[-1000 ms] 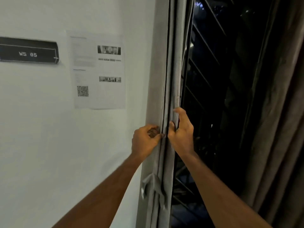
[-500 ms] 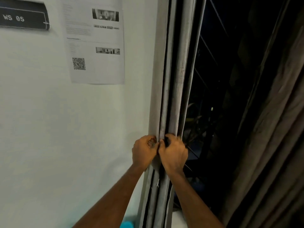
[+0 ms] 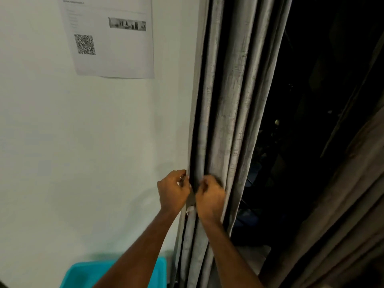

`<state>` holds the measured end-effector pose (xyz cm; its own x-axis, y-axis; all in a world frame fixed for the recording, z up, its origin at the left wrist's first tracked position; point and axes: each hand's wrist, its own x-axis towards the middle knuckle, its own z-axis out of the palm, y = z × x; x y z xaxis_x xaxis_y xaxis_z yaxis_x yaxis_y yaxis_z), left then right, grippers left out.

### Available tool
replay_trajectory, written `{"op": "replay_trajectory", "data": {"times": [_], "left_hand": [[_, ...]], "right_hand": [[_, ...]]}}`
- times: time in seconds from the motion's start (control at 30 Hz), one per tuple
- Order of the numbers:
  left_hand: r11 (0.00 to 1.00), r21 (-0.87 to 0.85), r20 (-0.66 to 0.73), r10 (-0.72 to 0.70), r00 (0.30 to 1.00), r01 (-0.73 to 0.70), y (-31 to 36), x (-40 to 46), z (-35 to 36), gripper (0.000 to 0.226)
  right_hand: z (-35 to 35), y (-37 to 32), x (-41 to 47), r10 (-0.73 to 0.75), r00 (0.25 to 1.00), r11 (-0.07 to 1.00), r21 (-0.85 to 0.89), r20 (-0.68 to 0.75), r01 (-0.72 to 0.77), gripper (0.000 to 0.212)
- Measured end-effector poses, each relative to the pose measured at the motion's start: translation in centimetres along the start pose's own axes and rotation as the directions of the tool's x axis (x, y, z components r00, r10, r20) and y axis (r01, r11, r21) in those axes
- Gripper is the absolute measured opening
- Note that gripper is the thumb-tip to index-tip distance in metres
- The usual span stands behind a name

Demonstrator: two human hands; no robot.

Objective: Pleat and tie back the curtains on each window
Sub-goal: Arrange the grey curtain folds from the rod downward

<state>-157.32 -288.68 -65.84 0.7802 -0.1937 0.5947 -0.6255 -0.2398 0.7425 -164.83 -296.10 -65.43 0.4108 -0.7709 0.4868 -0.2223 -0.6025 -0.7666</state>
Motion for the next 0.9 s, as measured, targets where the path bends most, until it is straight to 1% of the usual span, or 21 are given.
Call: {"op": "replay_trajectory", "data": {"times": [0.03,0.07,0.13,0.17,0.2,0.27,0.3,0.33,0.4,0.47,0.53,0.6,0.63,0.7,0.73,0.8,0.9], "left_hand": [[1.0,-0.013,0.002,0.009,1.0,-0.009,-0.2,-0.1,0.0,0.01],[0.999,-0.031,0.004,0.021,1.0,-0.021,-0.5,-0.2,0.0,0.008],[0.997,-0.077,0.028,0.022,0.999,-0.02,-0.7,-0.2,-0.1,0.01],[0.994,-0.11,0.045,0.019,0.999,-0.014,-0.6,-0.3,-0.2,0.011],[0.989,-0.144,0.06,0.026,0.998,-0.017,-0.6,-0.5,-0.4,0.011],[0.98,-0.195,0.098,0.045,0.994,-0.026,-0.5,-0.9,-0.8,0.025],[0.979,-0.203,0.112,0.055,0.992,-0.031,-0.4,-1.1,-1.1,0.03],[0.978,-0.204,0.12,0.071,0.99,-0.046,-0.5,-1.1,-1.2,0.03],[0.98,-0.179,0.114,0.106,0.988,-0.084,-0.7,-1.0,-1.5,0.019],[0.979,-0.159,0.074,0.141,0.987,-0.128,-0.8,-0.7,-2.0,0.009],[0.975,-0.154,0.025,0.165,0.986,-0.159,-0.8,-0.5,-2.5,0.01],[0.976,-0.172,0.012,0.14,0.99,-0.135,-0.5,-0.5,-3.2,0.008],[0.978,-0.179,0.014,0.11,0.994,-0.106,-0.4,-0.6,-3.5,0.01],[0.981,-0.187,0.011,0.062,0.998,-0.058,-0.4,-0.6,-4.0,0.013],[0.98,-0.188,0.004,0.067,0.998,-0.065,-0.5,-0.8,-4.2,0.012],[0.977,-0.192,0.004,0.1,0.995,-0.097,-0.5,-1.3,-4.4,0.013],[0.972,-0.205,0.017,0.117,0.993,-0.111,-0.4,-2.2,-4.7,0.014]], "right_hand": [[0.1,0.5,-0.1,0.019,0.998,0.999,0.039,-0.053,-0.017,0.01],[0.4,0.9,-0.4,0.003,0.997,0.998,0.061,-0.079,0.001,0.011],[1.1,1.3,-1.3,-0.095,0.994,0.992,0.08,-0.059,0.1,0.01],[1.4,1.5,-1.7,-0.11,0.992,0.987,0.11,-0.058,0.116,0.01],[1.7,1.6,-1.9,-0.093,0.993,0.983,0.149,-0.073,0.103,0.012],[2.0,1.9,-2.3,-0.059,0.993,0.973,0.219,-0.098,0.079,0.015],[2.1,1.9,-2.6,-0.056,0.995,0.965,0.253,-0.087,0.076,0.015],[2.3,1.7,-2.8,-0.06,0.996,0.954,0.291,-0.066,0.076,0.014],[2.3,0.9,-3.3,-0.05,0.999,0.931,0.362,-0.02,0.054,0.015],[2.3,0.1,-3.1,-0.014,1.0,0.911,0.412,-0.02,0.021,0.029],[2.1,-0.5,-2.4,0.012,0.996,0.912,0.411,-0.084,0.024,0.031],[1.8,-0.3,-1.9,0.0,0.986,0.926,0.372,-0.169,0.064,0.025],[1.6,-0.3,-1.9,-0.001,0.982,0.925,0.372,-0.19,0.073,0.022],[1.1,0.0,-2.4,-0.001,0.982,0.921,0.383,-0.191,0.075,0.013],[0.8,0.0,-2.9,-0.023,0.982,0.925,0.37,-0.186,0.092,0.01],[0.4,0.1,-4.1,-0.095,0.979,0.94,0.308,-0.183,0.148,0.022],[0.4,0.7,-5.8,-0.161,0.972,0.951,0.235,-0.173,0.2,0.011]]}}
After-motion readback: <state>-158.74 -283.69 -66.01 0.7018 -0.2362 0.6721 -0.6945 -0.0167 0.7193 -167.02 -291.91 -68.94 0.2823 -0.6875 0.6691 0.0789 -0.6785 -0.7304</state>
